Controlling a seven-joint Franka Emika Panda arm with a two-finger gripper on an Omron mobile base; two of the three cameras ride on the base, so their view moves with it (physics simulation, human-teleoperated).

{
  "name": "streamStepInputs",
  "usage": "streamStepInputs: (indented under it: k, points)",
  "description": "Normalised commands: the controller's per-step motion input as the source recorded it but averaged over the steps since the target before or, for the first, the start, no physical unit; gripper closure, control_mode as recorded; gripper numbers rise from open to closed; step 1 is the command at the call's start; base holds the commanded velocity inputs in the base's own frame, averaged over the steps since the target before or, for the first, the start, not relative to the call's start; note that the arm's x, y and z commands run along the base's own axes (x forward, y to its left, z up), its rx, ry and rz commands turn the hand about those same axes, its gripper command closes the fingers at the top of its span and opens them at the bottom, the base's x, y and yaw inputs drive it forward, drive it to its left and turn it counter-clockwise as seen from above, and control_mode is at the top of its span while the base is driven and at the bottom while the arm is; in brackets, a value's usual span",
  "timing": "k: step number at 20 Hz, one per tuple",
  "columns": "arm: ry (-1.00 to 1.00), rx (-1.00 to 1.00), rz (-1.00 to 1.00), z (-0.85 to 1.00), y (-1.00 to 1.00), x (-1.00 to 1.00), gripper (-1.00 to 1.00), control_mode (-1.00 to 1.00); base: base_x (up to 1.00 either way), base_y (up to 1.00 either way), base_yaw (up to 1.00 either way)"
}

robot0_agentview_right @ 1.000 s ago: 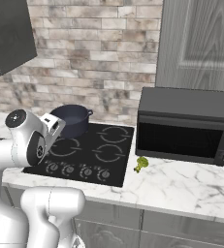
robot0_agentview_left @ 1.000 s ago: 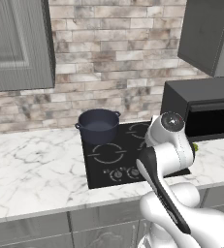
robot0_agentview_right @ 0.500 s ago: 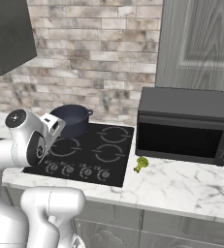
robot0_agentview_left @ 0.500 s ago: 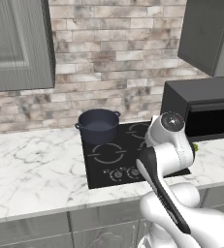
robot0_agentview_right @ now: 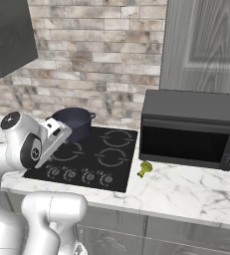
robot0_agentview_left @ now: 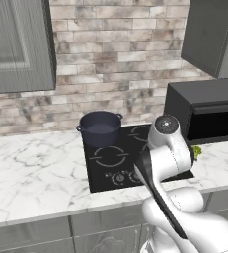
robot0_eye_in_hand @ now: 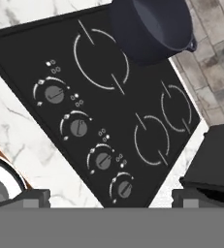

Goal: Turn on the burner for the pot on the stove. Wait thirty seconds for the pot to heat up. Then add the broccoli to the pot.

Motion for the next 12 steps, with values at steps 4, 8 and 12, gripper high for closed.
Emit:
streamStepInputs:
  k: [4, 8, 12]
  points:
    - [0.04, 0.1, -0.39, 0.04, -0.42, -0.3, -1.0, -1.0, 0.0, 0.0, 0.0]
    - [0.05, 0.13, -0.34, 0.12, -0.46, -0.28, -1.0, -1.0, 0.0, 0.0, 0.0]
    - [0.02, 0.07, -0.19, 0.01, -0.3, -0.18, -1.0, -1.0, 0.0, 0.0, 0.0]
